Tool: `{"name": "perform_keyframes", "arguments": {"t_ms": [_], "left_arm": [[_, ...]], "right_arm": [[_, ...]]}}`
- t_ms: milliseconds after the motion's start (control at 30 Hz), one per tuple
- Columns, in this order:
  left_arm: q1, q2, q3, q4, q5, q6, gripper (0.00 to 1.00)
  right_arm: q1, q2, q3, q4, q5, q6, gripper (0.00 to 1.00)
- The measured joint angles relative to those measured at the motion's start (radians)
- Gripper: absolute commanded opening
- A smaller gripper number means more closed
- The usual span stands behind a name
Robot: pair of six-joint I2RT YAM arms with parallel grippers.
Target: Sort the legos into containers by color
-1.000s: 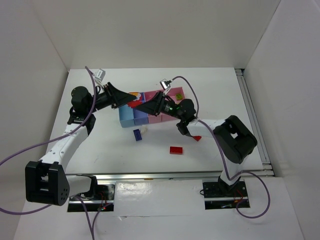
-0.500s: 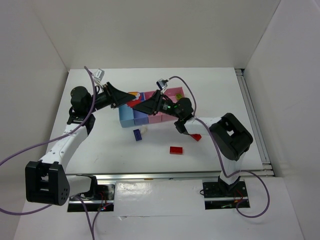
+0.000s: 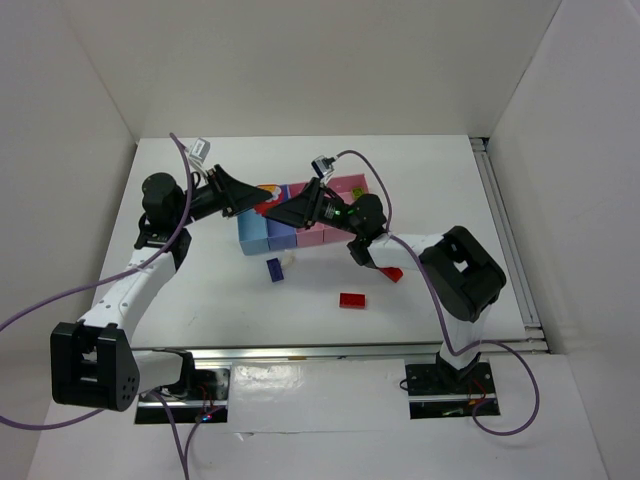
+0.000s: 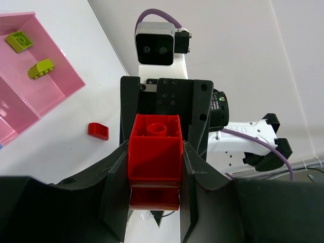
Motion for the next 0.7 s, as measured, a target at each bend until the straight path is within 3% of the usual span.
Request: {"name": "perform_keyframes", "arguments": {"t_ms": [200, 300, 533, 700], "left_arm": [[-0.001, 0.0, 0.0, 0.008, 0.008, -0.003, 0.0], [-0.001, 0.0, 0.0, 0.008, 0.01, -0.003, 0.0], [-0.011, 0.014, 0.001, -0.011, 0.028, 0.0, 0.0], [-0.01, 0.026, 0.016, -0.049, 0.042, 0.008, 0.0]], "right_arm": [[0.001, -0.005, 0.0, -0.005, -0.005, -0.006, 0.28], [0.001, -0.006, 0.0, -0.005, -0.006, -0.008, 0.2], [0.004, -0.034, -0.059, -0.001, 0.016, -0.013, 0.12], [0.006, -0.06, -0.101, -0.005, 0.017, -0.031, 0.12]]}}
